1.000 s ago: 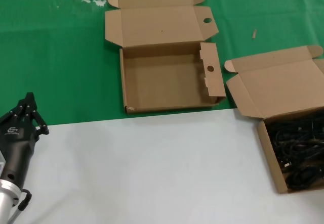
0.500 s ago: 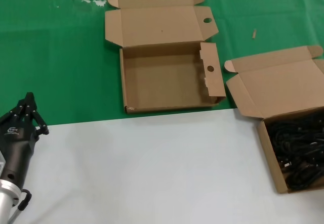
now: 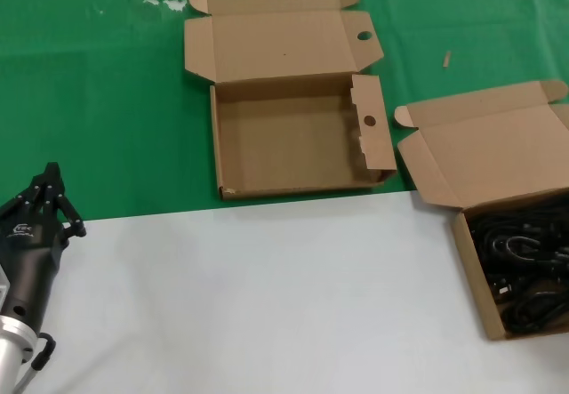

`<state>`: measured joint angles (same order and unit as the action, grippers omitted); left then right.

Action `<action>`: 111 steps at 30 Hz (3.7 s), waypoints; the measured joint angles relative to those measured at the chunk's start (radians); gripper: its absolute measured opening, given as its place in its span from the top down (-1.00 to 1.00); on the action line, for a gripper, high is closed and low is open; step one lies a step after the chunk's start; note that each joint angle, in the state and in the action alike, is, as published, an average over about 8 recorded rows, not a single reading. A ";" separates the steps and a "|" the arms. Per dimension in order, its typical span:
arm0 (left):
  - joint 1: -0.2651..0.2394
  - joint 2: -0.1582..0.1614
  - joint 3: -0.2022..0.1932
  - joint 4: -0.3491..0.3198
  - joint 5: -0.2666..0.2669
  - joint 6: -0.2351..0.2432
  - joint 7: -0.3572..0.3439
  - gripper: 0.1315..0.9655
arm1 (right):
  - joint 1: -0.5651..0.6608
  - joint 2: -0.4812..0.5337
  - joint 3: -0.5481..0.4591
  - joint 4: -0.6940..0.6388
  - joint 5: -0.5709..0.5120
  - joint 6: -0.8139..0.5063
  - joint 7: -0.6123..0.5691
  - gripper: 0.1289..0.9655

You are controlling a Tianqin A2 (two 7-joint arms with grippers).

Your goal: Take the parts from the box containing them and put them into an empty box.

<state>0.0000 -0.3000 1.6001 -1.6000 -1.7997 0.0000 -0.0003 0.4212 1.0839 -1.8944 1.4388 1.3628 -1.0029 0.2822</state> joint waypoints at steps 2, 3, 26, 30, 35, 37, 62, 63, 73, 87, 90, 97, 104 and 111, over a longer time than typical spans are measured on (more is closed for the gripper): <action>0.000 0.000 0.000 0.000 0.000 0.000 0.000 0.98 | -0.001 0.006 0.003 0.009 0.002 -0.010 0.014 0.54; 0.000 0.000 0.000 0.000 0.000 0.000 0.000 0.98 | -0.001 0.009 0.005 0.014 0.003 -0.015 0.021 0.58; 0.000 0.000 0.000 0.000 0.000 0.000 0.000 0.98 | 0.334 -0.040 -0.006 0.166 -0.025 -0.243 0.208 0.74; 0.000 0.000 0.000 0.000 0.000 0.000 0.000 0.98 | 0.466 -0.145 -0.054 0.142 -0.087 -0.260 0.213 0.74; 0.000 0.000 0.000 0.000 0.000 0.000 0.000 0.98 | 0.595 -0.299 -0.122 0.064 -0.173 -0.236 0.189 0.74; 0.000 0.000 0.000 0.000 0.000 0.000 0.000 0.98 | 0.632 -0.359 -0.148 0.019 -0.205 -0.216 0.171 0.74; 0.000 0.000 0.000 0.000 0.000 0.000 0.000 0.98 | 0.709 -0.808 -0.273 -0.574 -0.277 0.083 -0.104 0.74; 0.000 0.000 0.000 0.000 0.000 0.000 0.000 0.98 | 0.709 -0.817 -0.272 -0.591 -0.271 0.091 -0.115 0.74; 0.000 0.000 0.000 0.000 0.000 0.000 0.000 0.98 | 0.708 -0.875 -0.264 -0.707 -0.227 0.163 -0.200 0.74; 0.000 0.000 0.000 0.000 0.000 0.000 0.000 0.98 | 0.685 -0.869 -0.254 -0.671 -0.219 0.201 -0.167 0.66; 0.000 0.000 0.000 0.000 0.000 0.000 0.000 0.98 | 0.680 -0.867 -0.252 -0.659 -0.219 0.204 -0.156 0.58; 0.000 0.000 0.000 0.000 0.000 0.000 0.000 0.98 | 0.657 -0.841 -0.235 -0.577 -0.224 0.206 -0.097 0.47; 0.000 0.000 0.000 0.000 0.000 0.000 0.000 0.98 | 0.572 -0.774 -0.147 -0.333 -0.239 0.242 0.049 0.20; 0.000 0.000 0.000 0.000 0.000 0.000 0.000 0.98 | 0.416 -0.743 -0.012 -0.085 -0.270 0.337 0.171 -0.13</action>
<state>0.0000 -0.3000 1.6001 -1.6000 -1.7997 0.0000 -0.0003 0.8368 0.3406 -1.9064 1.3543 1.0929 -0.6660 0.4530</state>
